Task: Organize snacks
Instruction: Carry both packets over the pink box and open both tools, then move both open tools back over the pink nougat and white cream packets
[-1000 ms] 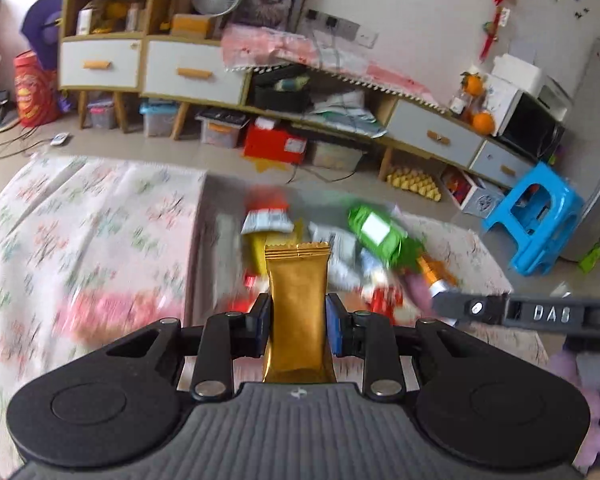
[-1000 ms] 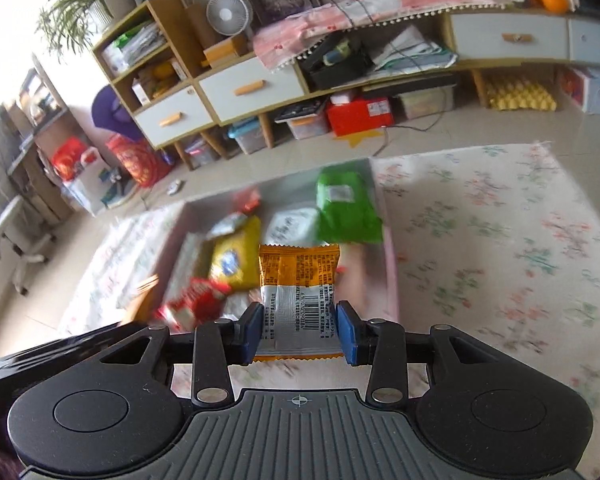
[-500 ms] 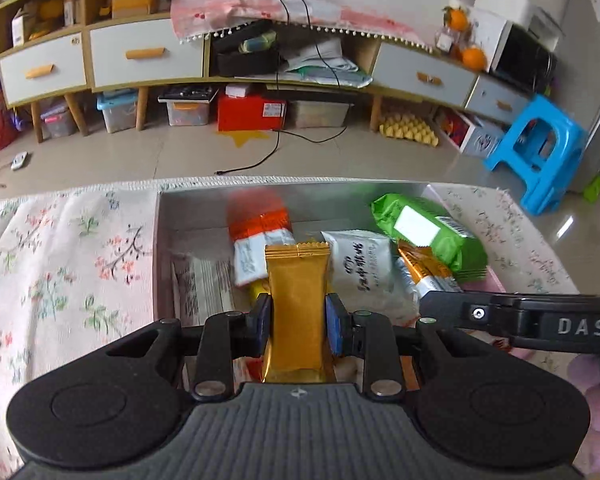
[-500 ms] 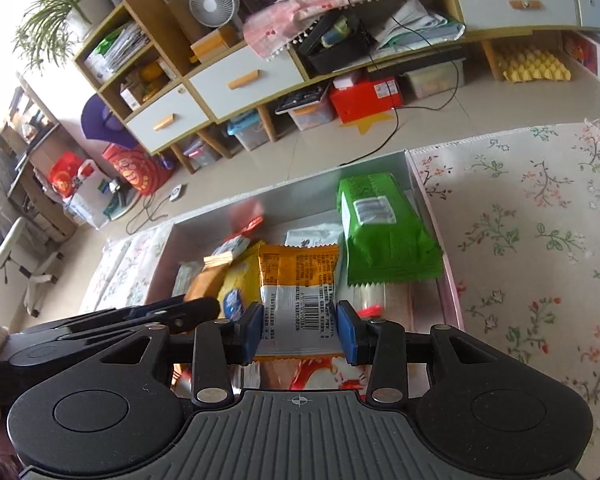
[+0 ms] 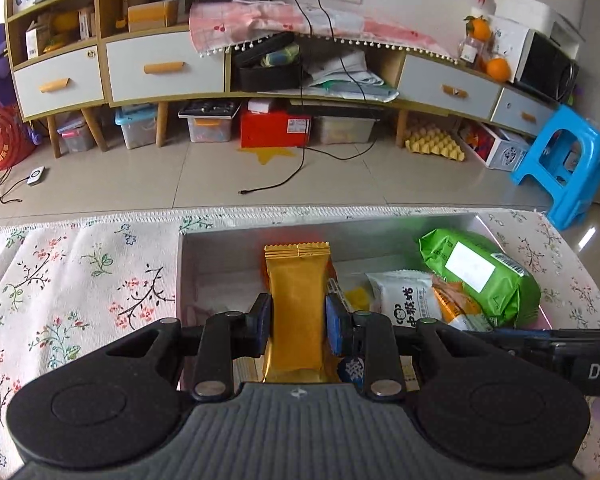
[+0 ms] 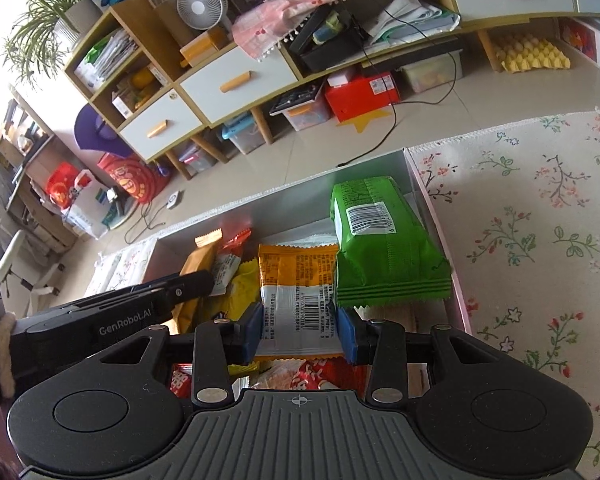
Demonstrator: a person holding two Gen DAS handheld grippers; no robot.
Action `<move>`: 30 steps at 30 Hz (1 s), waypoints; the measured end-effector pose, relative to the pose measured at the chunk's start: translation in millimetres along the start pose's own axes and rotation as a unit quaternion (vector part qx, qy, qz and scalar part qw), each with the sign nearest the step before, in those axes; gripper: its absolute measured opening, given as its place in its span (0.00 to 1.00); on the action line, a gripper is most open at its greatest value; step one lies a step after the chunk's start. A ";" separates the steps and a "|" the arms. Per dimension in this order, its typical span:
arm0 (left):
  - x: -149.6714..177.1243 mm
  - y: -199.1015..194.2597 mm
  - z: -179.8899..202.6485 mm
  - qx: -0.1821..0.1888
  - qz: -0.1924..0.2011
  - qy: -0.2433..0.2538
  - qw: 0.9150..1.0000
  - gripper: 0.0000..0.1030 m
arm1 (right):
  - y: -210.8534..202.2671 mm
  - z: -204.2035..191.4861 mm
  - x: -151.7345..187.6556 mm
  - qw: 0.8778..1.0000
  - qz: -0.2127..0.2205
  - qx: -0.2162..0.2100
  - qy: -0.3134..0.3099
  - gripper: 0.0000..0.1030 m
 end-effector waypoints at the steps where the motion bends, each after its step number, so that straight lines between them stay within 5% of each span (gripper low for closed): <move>1: -0.5 0.8 1.0 0.003 0.000 0.001 1.000 0.25 | 0.6 -0.6 0.2 1.000 0.000 -0.001 0.000 0.38; 5: 0.9 -3.2 0.4 0.005 0.012 -0.003 1.000 0.37 | 2.2 -1.9 -0.4 1.000 -0.001 -0.007 0.007 0.43; 9: 3.1 -7.3 3.0 0.004 0.016 0.001 1.000 0.51 | -0.1 -6.7 -1.2 1.000 -0.003 -0.016 0.011 0.59; 17: 7.9 -28.0 1.1 -0.009 0.025 0.011 1.000 0.66 | -17.9 -17.7 -1.8 1.000 -0.004 -0.006 -0.002 0.59; 30: 25.2 -95.4 -3.4 -0.028 0.048 0.010 0.998 0.90 | -75.9 -55.3 12.6 0.999 0.017 0.020 -0.034 0.75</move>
Point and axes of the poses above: each gripper's, at about its wrist camera, not at the fingertips, and y roughly the way its jaws point, z to its right, x to its underside, the point moved 10 cm from there along y, roughly the way its jaws point, and after that the axes turned 10 degrees about -x, right-handed, at the moved point
